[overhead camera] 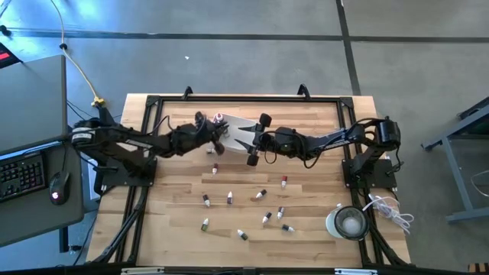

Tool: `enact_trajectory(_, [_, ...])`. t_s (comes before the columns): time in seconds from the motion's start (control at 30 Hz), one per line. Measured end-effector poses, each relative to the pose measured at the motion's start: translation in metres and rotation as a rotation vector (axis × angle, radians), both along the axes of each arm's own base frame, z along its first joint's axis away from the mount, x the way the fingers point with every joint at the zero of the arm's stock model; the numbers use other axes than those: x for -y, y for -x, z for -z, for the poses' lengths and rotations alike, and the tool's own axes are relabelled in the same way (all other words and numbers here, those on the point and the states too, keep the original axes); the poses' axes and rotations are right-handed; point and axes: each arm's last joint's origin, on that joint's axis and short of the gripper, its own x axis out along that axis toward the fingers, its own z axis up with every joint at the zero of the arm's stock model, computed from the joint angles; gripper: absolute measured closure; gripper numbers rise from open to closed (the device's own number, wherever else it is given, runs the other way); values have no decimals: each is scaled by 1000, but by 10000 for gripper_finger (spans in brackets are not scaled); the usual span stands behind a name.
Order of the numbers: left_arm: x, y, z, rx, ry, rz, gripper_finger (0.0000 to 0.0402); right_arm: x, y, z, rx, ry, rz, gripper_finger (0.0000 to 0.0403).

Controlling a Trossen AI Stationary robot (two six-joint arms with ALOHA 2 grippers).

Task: Pick & Place food coloring
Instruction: Put the large black food coloring bottle into the white bin

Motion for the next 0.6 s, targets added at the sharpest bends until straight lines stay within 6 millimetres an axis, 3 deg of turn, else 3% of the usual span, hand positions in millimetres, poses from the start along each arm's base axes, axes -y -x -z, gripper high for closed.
enact_trajectory(0.2, [-26, 2, 10, 1, 34, 4, 374, 0, 0, 0, -1, 0, 0, 210])
enact_trajectory(0.6, [-45, -4, -6, 8, -3, 86, 374, 0, 0, 1, -2, 0, 0, 210])
